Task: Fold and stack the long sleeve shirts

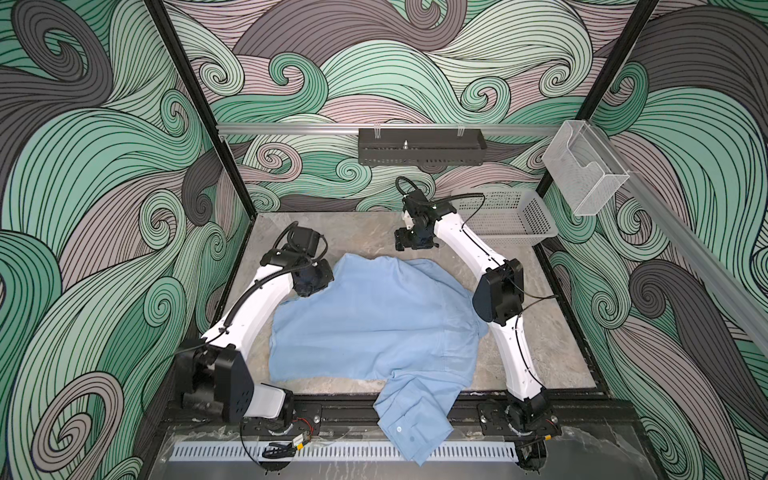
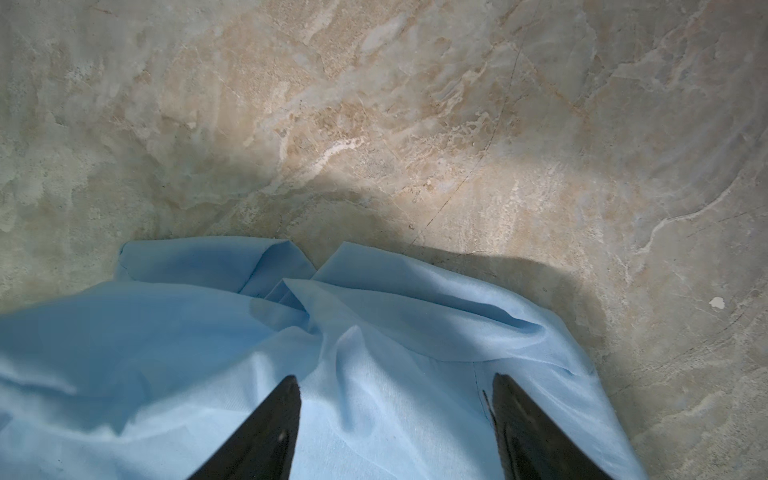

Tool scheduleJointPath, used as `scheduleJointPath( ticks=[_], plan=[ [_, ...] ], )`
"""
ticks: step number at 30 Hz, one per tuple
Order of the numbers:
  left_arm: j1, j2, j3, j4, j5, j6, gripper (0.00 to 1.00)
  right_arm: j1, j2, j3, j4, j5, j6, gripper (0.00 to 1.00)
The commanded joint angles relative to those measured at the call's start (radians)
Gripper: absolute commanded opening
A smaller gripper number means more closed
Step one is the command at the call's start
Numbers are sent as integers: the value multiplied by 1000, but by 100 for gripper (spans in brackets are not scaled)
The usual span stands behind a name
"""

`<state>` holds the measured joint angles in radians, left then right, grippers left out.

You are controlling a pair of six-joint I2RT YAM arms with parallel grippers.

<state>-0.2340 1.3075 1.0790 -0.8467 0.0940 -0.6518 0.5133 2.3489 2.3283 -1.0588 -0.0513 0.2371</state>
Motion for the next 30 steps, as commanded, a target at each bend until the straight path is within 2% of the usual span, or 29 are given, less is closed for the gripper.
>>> scheduleJointPath(
  ticks=[1, 4, 10, 17, 21, 27, 30],
  plan=[
    [-33, -144, -138, -58, 19, -66, 0, 53, -32, 4, -16, 43, -102, 74],
    [-88, -280, -250, -100, 49, -109, 0, 97, -18, 23, -15, 73, -174, 75],
    [-228, -432, -420, -153, 68, -230, 0, 179, 38, 79, -16, 102, -280, 76],
    [-369, -496, -522, -184, 61, -393, 0, 259, 97, 92, -14, 84, -410, 80],
    [-381, -532, -552, -192, 45, -418, 0, 301, 150, 144, -14, 52, -467, 83],
    [-381, -563, -518, -228, -8, -424, 0, 330, 282, 294, -5, 40, -507, 87],
    [-380, -577, -501, -237, -34, -424, 0, 330, 316, 294, 40, 35, -507, 89]
  ],
)
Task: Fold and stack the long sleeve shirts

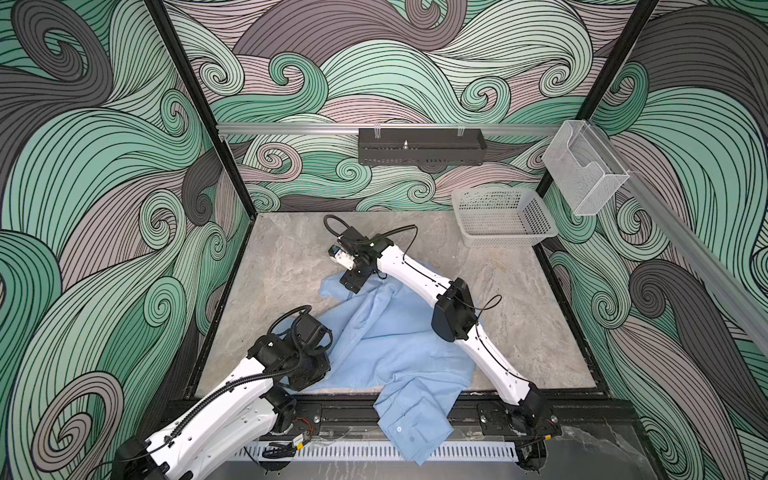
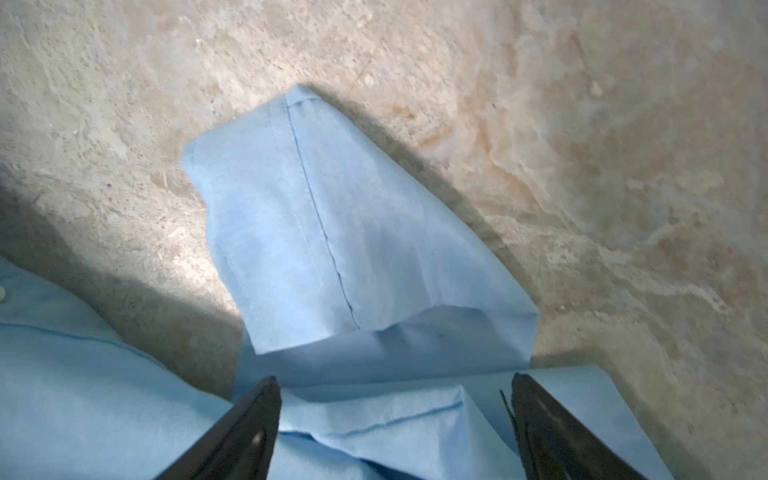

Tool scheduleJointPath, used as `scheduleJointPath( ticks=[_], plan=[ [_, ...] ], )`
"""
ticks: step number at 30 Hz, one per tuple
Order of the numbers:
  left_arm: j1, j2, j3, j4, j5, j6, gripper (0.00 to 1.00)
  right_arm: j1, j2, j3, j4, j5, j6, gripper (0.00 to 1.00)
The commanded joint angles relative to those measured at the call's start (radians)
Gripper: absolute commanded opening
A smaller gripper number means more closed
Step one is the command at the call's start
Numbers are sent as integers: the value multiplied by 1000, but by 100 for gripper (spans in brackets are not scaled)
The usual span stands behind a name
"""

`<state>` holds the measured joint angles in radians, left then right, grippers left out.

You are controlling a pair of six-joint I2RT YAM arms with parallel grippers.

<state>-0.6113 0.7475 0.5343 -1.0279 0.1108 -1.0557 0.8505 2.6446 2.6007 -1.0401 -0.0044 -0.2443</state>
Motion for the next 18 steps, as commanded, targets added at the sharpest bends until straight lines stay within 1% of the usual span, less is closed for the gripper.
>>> scheduleJointPath(
  ticks=[1, 7, 11, 12, 14, 15, 16, 17, 18],
  plan=[
    [-3, -23, 49, -59, -58, -21, 0, -6, 30, 24, 30, -11, -23, 89],
    [-2, -65, 72, -76, -114, -20, 0, 7, 97, 33, 92, -6, 0, 92],
    [-1, -70, 97, -99, -136, -12, 0, 9, 146, 69, 123, 37, 25, 87],
    [0, -67, 102, -102, -135, -10, 0, 7, 154, 76, 133, 43, 34, 83],
    [1, -62, 109, -103, -137, -8, 0, 1, 163, 89, 149, 40, 56, 71],
    [1, -60, 112, -103, -140, -5, 0, -4, 162, 97, 158, 33, 73, 57],
    [2, -58, 115, -103, -144, -2, 0, -13, 156, 105, 167, 29, 96, 32],
    [5, -56, 121, -106, -148, 1, 0, -20, 148, 106, 177, 25, 112, 13],
    [8, -52, 127, -107, -151, 6, 0, -28, 134, 103, 189, 24, 122, 0]
  ],
)
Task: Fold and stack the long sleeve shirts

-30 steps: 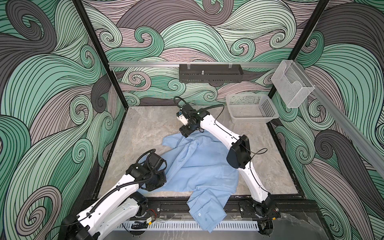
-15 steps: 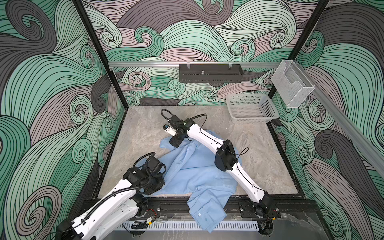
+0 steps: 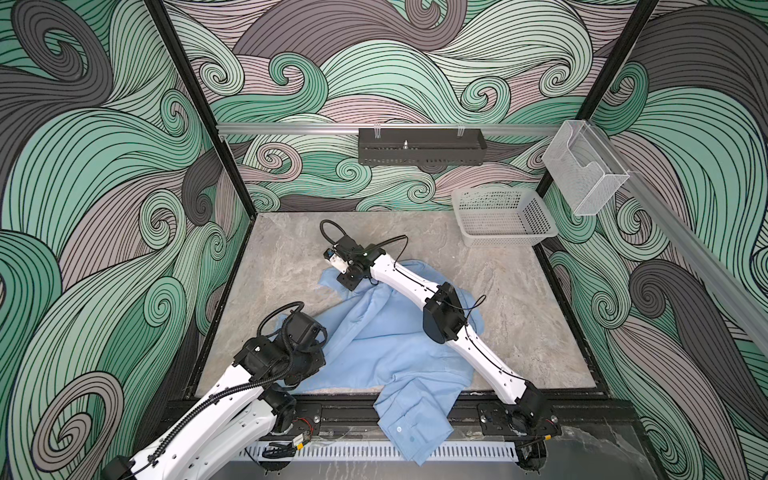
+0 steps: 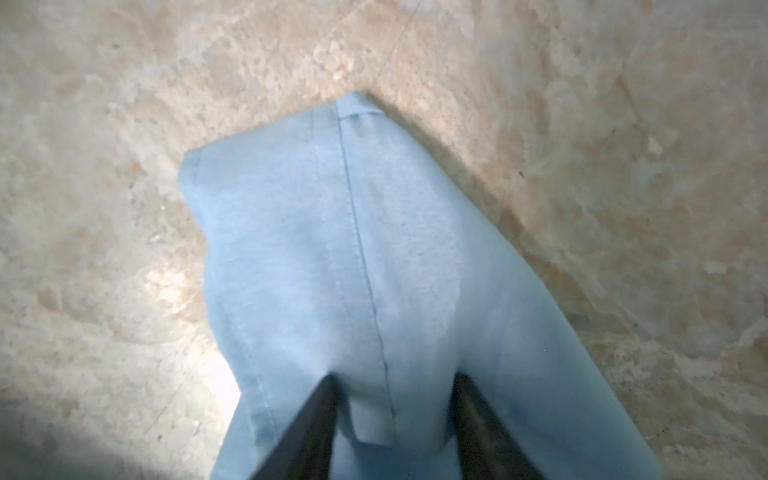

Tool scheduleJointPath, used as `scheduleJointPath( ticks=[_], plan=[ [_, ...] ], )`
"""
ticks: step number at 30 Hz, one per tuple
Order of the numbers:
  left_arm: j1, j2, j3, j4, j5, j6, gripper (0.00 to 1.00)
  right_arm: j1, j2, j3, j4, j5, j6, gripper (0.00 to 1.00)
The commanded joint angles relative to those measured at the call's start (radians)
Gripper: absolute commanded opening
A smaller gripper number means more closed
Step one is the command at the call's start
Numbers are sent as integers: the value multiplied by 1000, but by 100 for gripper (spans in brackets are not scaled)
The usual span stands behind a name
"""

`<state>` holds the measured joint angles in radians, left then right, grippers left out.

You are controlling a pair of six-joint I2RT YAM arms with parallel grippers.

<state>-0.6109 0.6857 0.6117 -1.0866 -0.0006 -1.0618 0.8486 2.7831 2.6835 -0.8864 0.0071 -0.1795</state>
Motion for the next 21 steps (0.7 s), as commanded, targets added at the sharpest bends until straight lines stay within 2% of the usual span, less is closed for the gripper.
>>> scheduleJointPath(
  ticks=[1, 6, 11, 13, 21],
  plan=[
    [13, 16, 58, -50, -42, 19, 0, -31, -22, 21, 43, 16, 60, 0],
    [74, 58, 115, -49, -59, 89, 0, -66, -170, 10, 72, 19, 81, 0],
    [234, 162, 205, 14, -2, 228, 0, -111, -401, -103, 164, 61, 69, 0],
    [294, 226, 253, 43, 11, 285, 0, -135, -499, -169, 216, 79, 59, 0],
    [411, 523, 495, 80, -19, 418, 0, -193, -770, -313, 347, 144, -11, 0]
  ],
)
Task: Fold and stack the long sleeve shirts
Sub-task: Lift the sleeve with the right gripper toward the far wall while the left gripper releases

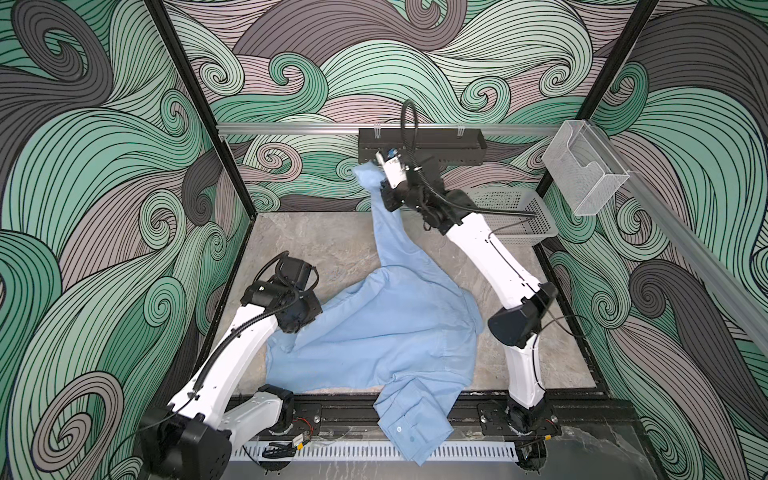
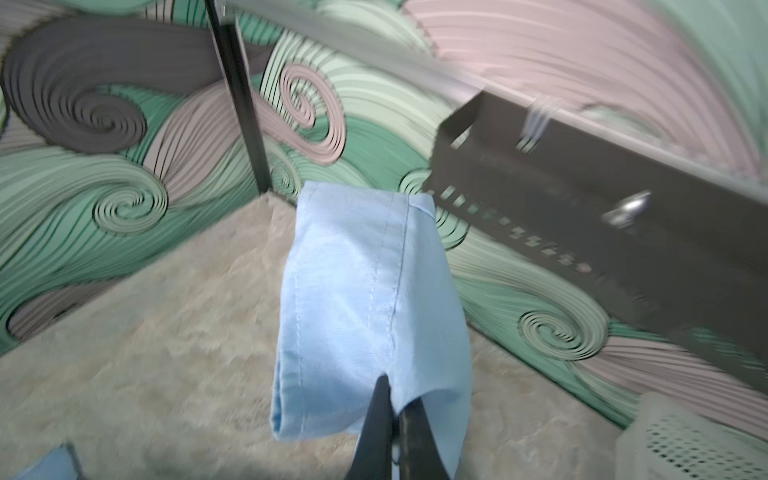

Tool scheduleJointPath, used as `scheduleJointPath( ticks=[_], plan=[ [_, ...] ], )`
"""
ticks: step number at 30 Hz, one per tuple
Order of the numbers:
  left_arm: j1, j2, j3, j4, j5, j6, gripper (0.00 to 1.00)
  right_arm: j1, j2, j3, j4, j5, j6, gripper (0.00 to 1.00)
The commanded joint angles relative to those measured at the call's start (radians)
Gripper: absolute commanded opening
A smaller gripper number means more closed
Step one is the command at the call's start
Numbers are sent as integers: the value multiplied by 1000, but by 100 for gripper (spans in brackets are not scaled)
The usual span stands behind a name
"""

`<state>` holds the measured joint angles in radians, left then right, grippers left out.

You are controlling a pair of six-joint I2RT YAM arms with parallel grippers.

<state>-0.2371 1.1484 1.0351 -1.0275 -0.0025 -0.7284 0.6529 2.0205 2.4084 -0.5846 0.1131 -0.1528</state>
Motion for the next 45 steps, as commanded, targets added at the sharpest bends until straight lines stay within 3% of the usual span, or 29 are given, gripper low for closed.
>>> scheduleJointPath(
  ticks=[1, 8, 15, 26, 30, 36, 40, 45],
  plan=[
    [51, 102, 102, 28, -27, 98, 0, -1, -28, -38, 48, 50, -52, 0],
    [153, 381, 331, 28, -48, 156, 0, -23, -111, -49, 55, 137, -161, 0],
    [230, 663, 626, -43, -41, 163, 0, -62, -176, -178, 123, 209, -231, 0],
    [259, 936, 999, -68, -143, 204, 0, -177, -247, -429, 269, 244, -225, 0],
    [262, 1017, 1093, -95, -227, 223, 0, -201, -245, -450, 278, 262, -231, 0],
    [265, 1177, 1258, -140, -255, 224, 0, -223, -205, -462, 287, 263, -228, 0],
    [279, 1283, 1393, -174, -247, 216, 9, -232, -152, -456, 289, 252, -229, 0],
    [303, 1390, 1540, -211, -205, 194, 39, -241, -49, -430, 287, 228, -220, 0]
  ],
)
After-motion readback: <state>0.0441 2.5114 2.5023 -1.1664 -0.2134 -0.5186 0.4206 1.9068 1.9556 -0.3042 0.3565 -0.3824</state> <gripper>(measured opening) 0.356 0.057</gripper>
